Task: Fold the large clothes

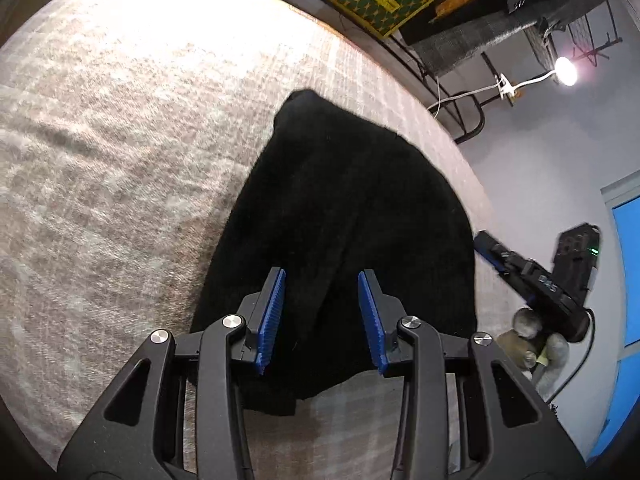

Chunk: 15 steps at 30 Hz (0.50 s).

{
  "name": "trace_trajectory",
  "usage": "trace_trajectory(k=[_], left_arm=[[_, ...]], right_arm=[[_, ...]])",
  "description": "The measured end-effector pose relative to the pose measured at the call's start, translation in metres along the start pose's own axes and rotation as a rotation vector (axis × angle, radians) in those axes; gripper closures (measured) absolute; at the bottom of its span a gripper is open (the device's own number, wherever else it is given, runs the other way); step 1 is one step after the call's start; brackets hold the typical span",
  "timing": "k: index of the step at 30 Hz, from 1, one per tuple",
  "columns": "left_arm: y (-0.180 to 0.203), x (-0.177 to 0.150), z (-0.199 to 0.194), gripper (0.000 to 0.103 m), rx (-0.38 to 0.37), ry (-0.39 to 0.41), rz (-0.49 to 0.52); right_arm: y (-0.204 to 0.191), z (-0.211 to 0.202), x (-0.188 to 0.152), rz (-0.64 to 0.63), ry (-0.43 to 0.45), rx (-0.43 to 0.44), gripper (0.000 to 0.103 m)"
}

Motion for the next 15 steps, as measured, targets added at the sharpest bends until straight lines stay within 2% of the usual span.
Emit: trace_trajectory(k=[2, 5, 7, 11, 15], left_arm=[[-0.002, 0.002, -0.006, 0.066, -0.002, 0.015, -0.004], [-0.004, 0.004, -0.009, 0.066, 0.002, 0.029, -0.014], [-0.005, 0.003, -0.009, 0.066, 0.004, 0.033, -0.009], [-0.007, -0.001, 0.003, 0.066, 0.038, 0.014, 0.024], [-0.018, -0.003, 0.020, 0.066, 0.062, -0.008, 0.021]], right_arm=[[-0.024, -0.018, 0.007, -0.090, 0.064, -0.012, 0.073], [-0.065, -0.014, 0.016, -0.194, 0.082, 0.039, 0.075], [-0.086, -0.001, 0.015, -0.239, 0.057, 0.050, 0.079], [-0.110, 0.047, 0.010, -0.315, -0.024, -0.017, 0.081], [-0.089, 0.094, -0.006, -0.282, -0.143, -0.096, 0.084]])
Point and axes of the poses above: each gripper's, at about its wrist camera, not at the fingertips, and z roughly the way its jaws point, y to its right, x to its top, the point moved 6 cm from there along z, roughly the way its jaws point, and after that the axes turned 9 degrees about z, right-handed, at the moved point
